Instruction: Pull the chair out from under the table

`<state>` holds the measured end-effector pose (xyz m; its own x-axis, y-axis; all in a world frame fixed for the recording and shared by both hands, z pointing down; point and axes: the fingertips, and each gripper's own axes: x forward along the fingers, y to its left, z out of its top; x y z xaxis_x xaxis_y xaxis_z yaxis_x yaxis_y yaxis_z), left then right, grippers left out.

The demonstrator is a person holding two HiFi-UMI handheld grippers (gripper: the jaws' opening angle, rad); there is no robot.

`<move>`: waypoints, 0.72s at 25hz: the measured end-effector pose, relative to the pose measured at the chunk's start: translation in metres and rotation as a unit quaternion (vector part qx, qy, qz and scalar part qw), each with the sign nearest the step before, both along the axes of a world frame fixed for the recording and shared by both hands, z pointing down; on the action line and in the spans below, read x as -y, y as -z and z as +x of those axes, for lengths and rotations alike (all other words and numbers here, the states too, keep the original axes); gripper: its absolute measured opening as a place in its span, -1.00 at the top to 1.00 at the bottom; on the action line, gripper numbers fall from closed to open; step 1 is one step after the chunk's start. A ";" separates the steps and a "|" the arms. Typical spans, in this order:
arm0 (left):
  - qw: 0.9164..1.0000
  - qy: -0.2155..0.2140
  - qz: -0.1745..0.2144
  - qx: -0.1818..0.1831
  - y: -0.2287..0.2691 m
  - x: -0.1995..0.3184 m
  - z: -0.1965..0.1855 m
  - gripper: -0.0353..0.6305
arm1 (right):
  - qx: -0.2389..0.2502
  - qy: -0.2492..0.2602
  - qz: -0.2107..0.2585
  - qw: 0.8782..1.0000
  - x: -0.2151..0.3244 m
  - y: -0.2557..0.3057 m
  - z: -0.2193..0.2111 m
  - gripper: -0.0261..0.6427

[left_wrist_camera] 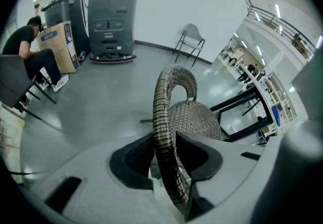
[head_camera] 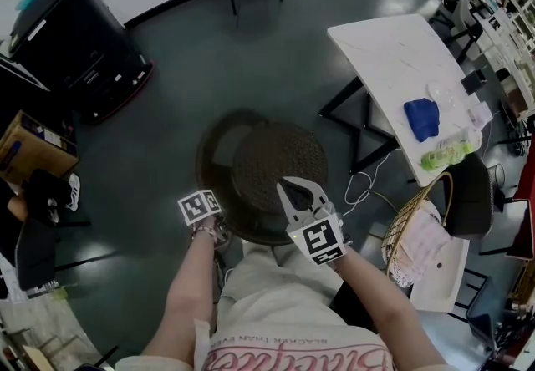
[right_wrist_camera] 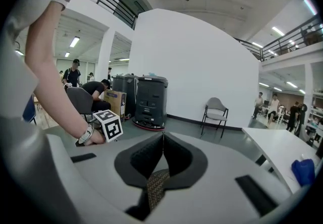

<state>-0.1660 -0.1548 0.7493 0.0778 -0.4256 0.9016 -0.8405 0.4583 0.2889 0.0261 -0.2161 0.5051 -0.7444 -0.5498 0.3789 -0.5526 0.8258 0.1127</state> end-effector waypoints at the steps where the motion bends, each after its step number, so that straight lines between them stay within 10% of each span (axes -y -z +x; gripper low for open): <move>1: 1.000 0.000 0.009 -0.002 0.005 0.001 0.000 0.53 | -0.002 0.006 0.004 1.000 0.000 0.002 0.000 0.91; 12: 0.989 -0.074 0.121 0.043 0.097 0.016 0.021 0.23 | 0.024 0.026 0.024 0.999 0.022 0.047 0.008 0.91; 18: 0.936 -0.191 0.270 0.119 0.205 0.047 0.076 0.23 | 0.032 0.068 0.052 0.996 0.015 0.083 0.001 0.91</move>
<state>-0.0902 -0.2013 0.5439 0.1417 -0.8065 0.5740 -0.9834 -0.0480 0.1753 0.0274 -0.2313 0.4220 -0.8352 -0.4762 0.2752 -0.4453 0.8791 0.1699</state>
